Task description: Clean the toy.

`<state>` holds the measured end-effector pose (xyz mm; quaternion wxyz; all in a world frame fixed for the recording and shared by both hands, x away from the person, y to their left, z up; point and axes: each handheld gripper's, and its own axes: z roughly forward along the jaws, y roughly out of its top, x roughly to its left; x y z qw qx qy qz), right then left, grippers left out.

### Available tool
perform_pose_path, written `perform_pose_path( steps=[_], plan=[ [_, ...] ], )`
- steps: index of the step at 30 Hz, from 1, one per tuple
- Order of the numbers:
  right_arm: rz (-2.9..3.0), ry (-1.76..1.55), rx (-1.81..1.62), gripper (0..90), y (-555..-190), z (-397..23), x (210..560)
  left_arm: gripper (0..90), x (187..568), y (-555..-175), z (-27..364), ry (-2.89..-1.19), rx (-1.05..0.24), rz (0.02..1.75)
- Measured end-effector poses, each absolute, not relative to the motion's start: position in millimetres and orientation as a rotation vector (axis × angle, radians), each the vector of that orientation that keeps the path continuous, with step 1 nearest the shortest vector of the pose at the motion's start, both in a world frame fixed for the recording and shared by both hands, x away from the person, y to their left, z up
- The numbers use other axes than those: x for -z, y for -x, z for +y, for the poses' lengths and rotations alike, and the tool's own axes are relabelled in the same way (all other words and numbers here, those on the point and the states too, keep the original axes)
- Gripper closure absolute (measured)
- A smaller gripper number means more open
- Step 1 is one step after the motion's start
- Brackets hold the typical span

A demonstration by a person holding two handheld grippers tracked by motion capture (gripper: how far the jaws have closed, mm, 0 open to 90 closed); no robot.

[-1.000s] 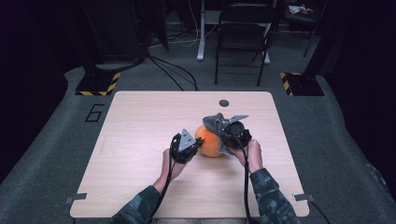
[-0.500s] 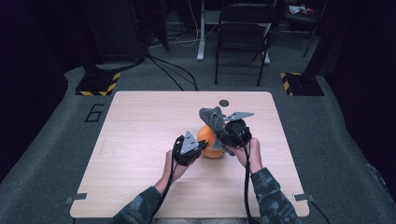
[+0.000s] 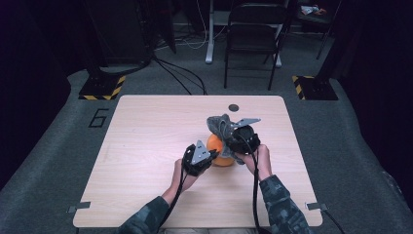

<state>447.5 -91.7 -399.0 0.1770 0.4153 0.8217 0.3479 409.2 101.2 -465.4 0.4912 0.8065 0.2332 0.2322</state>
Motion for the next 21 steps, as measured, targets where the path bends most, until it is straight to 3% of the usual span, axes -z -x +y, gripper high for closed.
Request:
perform_pose_path(
  steps=[12, 21],
  plan=[
    [2.242, -1.232, -0.955, 72.9, -458, -113, 398, 86.1, 465, -410, 104, -1.951, -0.568, 0.572],
    [2.375, -1.048, -1.000, 72.9, -440, -80, 391, 86.1, 465, -410, 106, -1.956, -0.562, 0.578]
  ],
)
